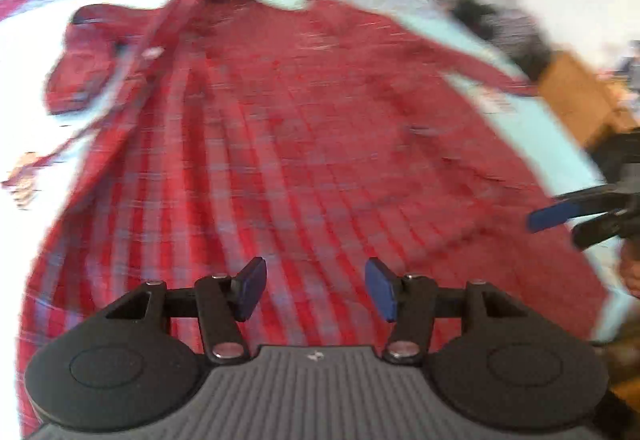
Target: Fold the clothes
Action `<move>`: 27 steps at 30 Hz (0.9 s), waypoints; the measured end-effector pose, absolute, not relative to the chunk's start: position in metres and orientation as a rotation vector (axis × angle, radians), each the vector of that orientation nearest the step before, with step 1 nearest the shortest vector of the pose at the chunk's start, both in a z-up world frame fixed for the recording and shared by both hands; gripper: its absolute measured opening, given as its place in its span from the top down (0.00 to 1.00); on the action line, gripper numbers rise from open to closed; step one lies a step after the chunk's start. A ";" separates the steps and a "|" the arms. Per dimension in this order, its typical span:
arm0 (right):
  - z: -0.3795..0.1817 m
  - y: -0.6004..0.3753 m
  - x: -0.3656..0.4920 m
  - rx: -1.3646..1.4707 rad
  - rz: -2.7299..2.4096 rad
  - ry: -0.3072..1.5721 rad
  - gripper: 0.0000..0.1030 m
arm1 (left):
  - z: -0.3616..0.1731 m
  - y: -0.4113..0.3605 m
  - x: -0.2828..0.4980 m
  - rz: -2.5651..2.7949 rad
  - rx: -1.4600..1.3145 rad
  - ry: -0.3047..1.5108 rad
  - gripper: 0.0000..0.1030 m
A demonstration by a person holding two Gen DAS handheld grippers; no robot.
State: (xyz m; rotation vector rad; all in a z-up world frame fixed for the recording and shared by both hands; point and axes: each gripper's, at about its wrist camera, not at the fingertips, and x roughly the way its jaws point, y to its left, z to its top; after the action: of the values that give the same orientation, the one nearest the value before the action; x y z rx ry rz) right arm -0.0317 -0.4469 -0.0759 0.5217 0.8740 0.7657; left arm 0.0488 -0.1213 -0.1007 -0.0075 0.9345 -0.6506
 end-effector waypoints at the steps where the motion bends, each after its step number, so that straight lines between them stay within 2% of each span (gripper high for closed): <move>1: -0.071 -0.441 -0.039 0.515 0.826 0.880 0.37 | -0.099 -0.123 0.036 -0.702 -0.016 0.928 0.44; 6: -0.063 -0.396 -0.122 0.299 1.055 1.040 0.36 | -0.114 -0.136 -0.049 -0.786 0.122 0.894 0.44; 9: -0.054 -0.375 -0.179 0.106 1.057 1.055 0.36 | -0.128 -0.143 -0.087 -0.728 0.199 0.924 0.44; 14: -0.038 -0.370 -0.207 0.074 0.914 0.944 0.36 | -0.132 -0.160 -0.098 -0.668 0.193 0.916 0.44; 19: -0.091 -0.338 -0.159 0.125 0.704 0.915 0.35 | -0.157 -0.175 -0.077 -0.602 0.159 1.010 0.44; 22: -0.126 -0.331 -0.172 0.168 0.608 1.003 0.34 | -0.166 -0.168 -0.091 -0.565 0.194 1.114 0.45; 25: -0.116 -0.333 -0.203 0.219 0.758 1.055 0.37 | -0.156 -0.152 -0.103 -0.609 0.205 1.216 0.46; 27: -0.103 -0.342 -0.211 0.274 0.805 1.033 0.38 | -0.140 -0.148 -0.098 -0.588 0.188 1.163 0.49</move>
State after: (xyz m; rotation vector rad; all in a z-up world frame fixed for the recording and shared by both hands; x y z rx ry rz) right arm -0.2108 -0.3416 -0.1026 0.2744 1.0329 0.8053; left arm -0.0982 -0.1480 -0.1401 0.1881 1.1626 -0.5878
